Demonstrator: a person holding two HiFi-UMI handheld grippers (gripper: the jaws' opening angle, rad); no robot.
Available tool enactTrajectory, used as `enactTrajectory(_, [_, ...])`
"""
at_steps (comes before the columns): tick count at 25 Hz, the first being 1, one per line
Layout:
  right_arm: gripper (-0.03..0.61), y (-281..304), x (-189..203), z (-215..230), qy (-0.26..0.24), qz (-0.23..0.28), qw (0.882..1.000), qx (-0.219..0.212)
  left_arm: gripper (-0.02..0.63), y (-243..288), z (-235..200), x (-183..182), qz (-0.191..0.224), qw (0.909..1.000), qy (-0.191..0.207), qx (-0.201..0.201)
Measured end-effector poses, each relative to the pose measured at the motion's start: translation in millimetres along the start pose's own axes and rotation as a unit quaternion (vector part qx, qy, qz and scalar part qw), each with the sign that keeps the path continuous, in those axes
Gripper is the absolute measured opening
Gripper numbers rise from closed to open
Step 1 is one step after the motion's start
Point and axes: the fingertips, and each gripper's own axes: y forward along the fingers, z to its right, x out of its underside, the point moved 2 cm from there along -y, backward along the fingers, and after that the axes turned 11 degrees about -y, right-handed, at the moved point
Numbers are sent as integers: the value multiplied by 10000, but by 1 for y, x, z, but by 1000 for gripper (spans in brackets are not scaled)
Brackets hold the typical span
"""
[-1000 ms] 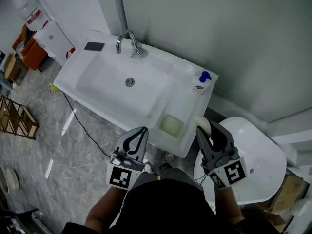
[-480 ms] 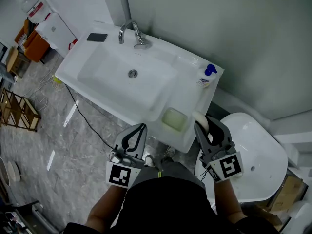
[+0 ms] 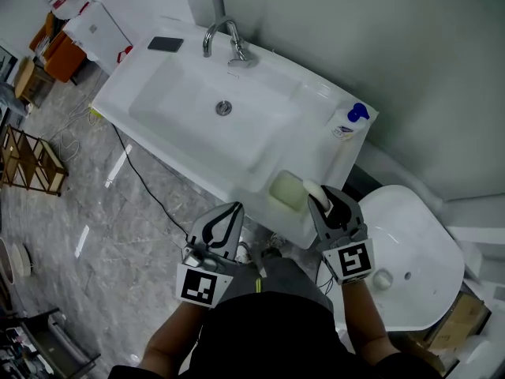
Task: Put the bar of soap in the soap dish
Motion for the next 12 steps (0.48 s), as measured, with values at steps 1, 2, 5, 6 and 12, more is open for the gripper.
enactTrajectory(1, [119, 5, 7, -3, -51, -35, 10000, -39, 23, -1, -1, 3, -49, 10000, -7, -20])
enactTrajectory(2, [120, 10, 14, -7, -107, -83, 9999, -84, 23, -1, -3, 7, -113, 9999, -32, -51])
enactTrajectory(5, [120, 24, 35, -18, -252, -308, 9989, -229, 23, -1, -10, 19, -271, 9995, -110, -141])
enactTrajectory(6, [120, 29, 43, -21, -263, -411, 9984, -271, 23, 1, -11, 21, -281, 9994, -132, -141])
enactTrajectory(12, [120, 60, 82, -29, -477, -716, 9954, -416, 23, 12, -8, 40, -354, 9990, -254, -120])
